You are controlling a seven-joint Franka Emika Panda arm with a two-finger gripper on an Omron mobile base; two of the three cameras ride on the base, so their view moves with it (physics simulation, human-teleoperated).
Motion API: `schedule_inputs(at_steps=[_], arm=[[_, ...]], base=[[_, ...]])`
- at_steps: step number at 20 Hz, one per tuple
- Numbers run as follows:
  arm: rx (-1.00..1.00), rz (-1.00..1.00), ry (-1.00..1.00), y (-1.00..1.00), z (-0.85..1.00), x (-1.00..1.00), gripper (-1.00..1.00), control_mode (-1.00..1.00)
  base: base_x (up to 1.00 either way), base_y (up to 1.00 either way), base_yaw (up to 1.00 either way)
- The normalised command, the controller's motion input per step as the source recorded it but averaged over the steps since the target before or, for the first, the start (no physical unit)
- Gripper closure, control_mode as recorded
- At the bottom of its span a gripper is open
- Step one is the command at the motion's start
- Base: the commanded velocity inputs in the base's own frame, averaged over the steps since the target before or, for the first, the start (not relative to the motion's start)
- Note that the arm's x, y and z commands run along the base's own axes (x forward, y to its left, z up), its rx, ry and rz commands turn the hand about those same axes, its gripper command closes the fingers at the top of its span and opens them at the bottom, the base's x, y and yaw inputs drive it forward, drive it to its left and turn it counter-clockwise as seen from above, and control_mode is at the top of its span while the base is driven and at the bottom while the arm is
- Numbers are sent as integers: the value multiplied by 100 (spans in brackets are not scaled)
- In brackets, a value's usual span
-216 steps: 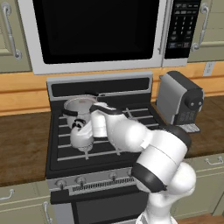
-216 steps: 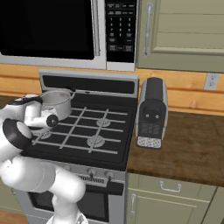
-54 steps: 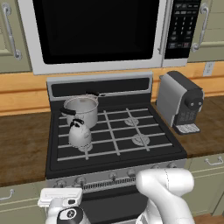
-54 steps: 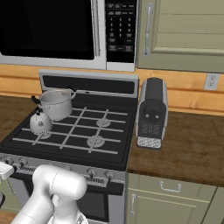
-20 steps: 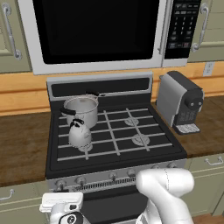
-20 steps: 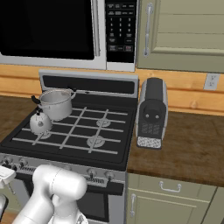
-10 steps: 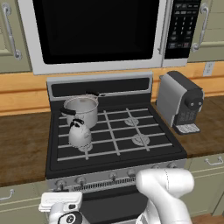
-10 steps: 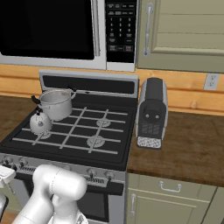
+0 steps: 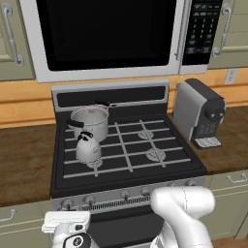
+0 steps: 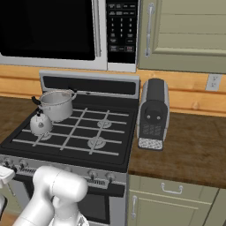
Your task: Pick the kettle from the counter and place it on a stove burner. Then turn the burner on.
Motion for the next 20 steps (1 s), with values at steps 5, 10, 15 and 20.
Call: schedule_inputs(at_steps=[5, 10, 15, 20], arm=[[0, 0, 0, 0, 18, 0, -100, -100], [0, 0, 0, 0, -17, 7, -100, -100], [-2, 0, 0, 0, -35, 21, -100, -100], [0, 0, 0, 4, -10, 35, -100, -100]], base=[[0, 0, 0], [0, 0, 0], [0, 0, 0], [0, 0, 0]])
